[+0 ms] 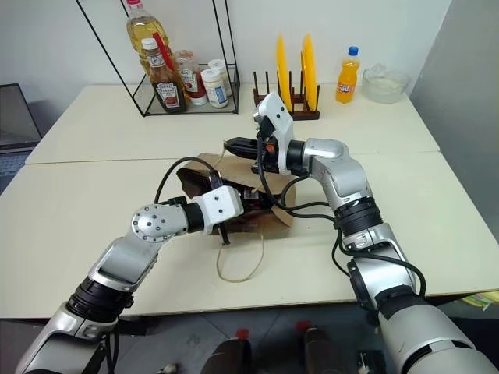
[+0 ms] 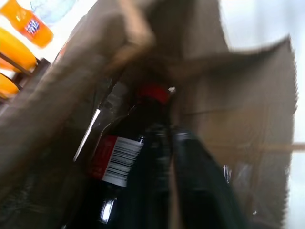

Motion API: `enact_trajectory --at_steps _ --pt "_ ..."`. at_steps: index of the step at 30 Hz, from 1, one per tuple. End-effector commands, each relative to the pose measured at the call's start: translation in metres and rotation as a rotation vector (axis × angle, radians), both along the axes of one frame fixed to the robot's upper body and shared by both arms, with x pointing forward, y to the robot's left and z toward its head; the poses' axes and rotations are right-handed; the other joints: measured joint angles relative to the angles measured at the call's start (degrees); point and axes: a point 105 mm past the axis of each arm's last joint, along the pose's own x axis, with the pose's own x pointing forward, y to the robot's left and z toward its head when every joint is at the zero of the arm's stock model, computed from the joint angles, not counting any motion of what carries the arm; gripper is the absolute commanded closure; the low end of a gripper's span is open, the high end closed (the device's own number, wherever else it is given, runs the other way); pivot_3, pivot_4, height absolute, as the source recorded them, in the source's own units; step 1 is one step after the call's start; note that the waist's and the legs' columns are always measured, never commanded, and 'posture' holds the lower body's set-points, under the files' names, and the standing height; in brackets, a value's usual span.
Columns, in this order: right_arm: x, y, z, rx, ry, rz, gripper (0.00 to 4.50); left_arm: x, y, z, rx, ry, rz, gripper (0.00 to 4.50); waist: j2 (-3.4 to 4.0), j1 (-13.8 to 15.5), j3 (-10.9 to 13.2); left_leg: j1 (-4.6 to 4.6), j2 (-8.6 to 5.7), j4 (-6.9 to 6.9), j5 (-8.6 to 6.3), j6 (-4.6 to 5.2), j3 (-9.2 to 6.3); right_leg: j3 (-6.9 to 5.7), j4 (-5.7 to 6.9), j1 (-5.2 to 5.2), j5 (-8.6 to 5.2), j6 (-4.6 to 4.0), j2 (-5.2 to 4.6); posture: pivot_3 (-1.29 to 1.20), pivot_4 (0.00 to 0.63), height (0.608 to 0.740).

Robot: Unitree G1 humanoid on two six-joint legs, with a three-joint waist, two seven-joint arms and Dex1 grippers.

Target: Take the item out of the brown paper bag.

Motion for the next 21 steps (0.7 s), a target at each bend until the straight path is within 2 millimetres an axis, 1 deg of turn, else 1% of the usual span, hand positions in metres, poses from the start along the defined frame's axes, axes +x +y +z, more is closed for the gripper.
enact_trajectory --at_steps 1,6,8,9,12,18,21 --pt "-0.004 0.002 0.018 0.019 -0.066 0.014 4.50 0.000 0.001 0.007 0.052 -0.103 -0.013 4.47 0.00 0.02 0.00 0.00 0.01 0.00 0.00 0.00 -0.01 -0.01 0.00 -0.01 0.00 0.00 0.00 0.00 0.150 0.740" --pt "-0.004 0.004 0.018 0.020 -0.068 0.017 4.50 0.013 0.003 0.008 0.132 -0.183 0.031 4.47 0.00 0.05 0.00 -0.01 -0.03 0.05 0.00 0.00 -0.01 -0.01 0.05 -0.01 0.00 0.00 -0.01 0.00 0.150 0.740" --pt "-0.004 0.004 0.018 0.020 -0.069 0.016 4.50 0.017 0.005 0.004 0.174 -0.177 0.043 4.47 0.00 0.05 0.00 -0.01 -0.06 0.06 0.00 0.01 0.00 -0.02 0.08 -0.01 0.00 0.00 -0.01 0.00 0.150 0.740" --pt "-0.004 0.004 0.018 0.020 -0.070 0.015 4.50 0.019 0.006 0.001 0.192 -0.165 0.053 4.29 0.00 0.04 0.00 -0.01 -0.06 0.06 0.00 0.01 -0.01 -0.03 0.09 -0.01 0.00 0.00 0.00 0.00 0.150 0.740" --pt "-0.004 0.003 0.018 0.020 -0.073 0.014 4.50 0.023 0.008 -0.002 0.225 -0.167 0.065 3.59 0.00 0.01 0.00 0.00 -0.05 0.07 0.00 0.01 -0.01 -0.02 0.13 -0.01 0.00 0.00 0.00 0.00 0.150 0.740" --pt "-0.004 0.003 0.017 0.019 -0.076 0.011 4.50 0.032 0.007 0.004 0.232 -0.207 0.094 1.74 0.00 0.06 0.00 -0.04 -0.06 0.33 -0.01 0.01 -0.04 -0.04 0.30 -0.01 0.00 0.00 -0.01 0.00 0.150 0.740" --pt "-0.004 0.003 0.017 0.016 -0.078 0.011 4.50 0.036 0.006 0.009 0.202 -0.221 0.105 0.86 0.00 0.05 0.00 -0.08 -0.06 0.45 -0.01 0.01 -0.05 -0.04 0.34 0.00 0.01 0.02 -0.01 0.00 0.150 0.740"
